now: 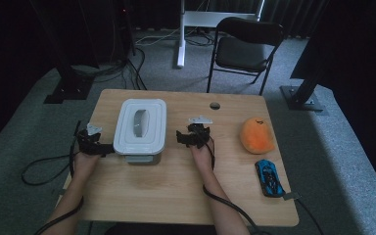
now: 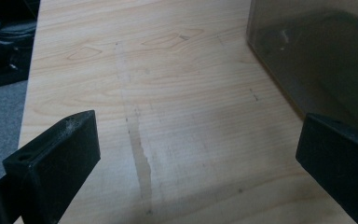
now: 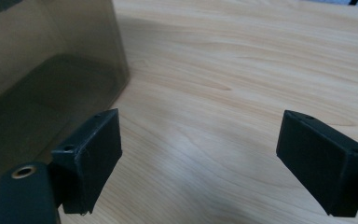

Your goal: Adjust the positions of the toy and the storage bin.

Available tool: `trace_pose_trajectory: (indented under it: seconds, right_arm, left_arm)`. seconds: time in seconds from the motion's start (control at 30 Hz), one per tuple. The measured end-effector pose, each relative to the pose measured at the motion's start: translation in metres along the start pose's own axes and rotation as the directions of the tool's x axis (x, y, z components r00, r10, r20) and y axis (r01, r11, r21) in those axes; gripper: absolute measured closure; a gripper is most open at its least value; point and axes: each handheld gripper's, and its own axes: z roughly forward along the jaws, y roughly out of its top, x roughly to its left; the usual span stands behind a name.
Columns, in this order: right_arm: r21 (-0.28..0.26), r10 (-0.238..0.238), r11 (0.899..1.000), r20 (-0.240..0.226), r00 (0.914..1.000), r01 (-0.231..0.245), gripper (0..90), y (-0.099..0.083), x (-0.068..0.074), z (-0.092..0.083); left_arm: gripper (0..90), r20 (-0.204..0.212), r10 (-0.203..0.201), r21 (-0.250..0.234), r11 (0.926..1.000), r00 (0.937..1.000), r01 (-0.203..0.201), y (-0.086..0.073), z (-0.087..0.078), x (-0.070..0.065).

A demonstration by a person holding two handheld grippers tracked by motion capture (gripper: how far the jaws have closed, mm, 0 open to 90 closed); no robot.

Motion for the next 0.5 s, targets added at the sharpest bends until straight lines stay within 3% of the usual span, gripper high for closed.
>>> trace_pose_trajectory:
  seconds: [0.23,0.3,0.5]
  right_arm:
    - [0.013,0.0,1.0,-0.01,0.9999,0.0,13.2,0.0,0.009,0.014]
    - [0.014,-0.011,1.0,0.005,0.9999,0.011,13.2,0.001,0.012,0.015]
    - [-0.002,-0.024,1.0,-0.008,0.9997,0.024,13.1,0.006,0.022,0.013]
  left_arm:
    - [0.1,0.003,0.008,0.007,0.9999,1.0,-0.008,0.007,0.008,-0.004]
    - [0.1,0.0,0.01,0.006,0.9999,1.0,-0.01,0.009,0.009,-0.005]
    - [0.2,-0.001,0.019,0.004,0.9998,0.9998,-0.019,0.012,0.01,-0.01]
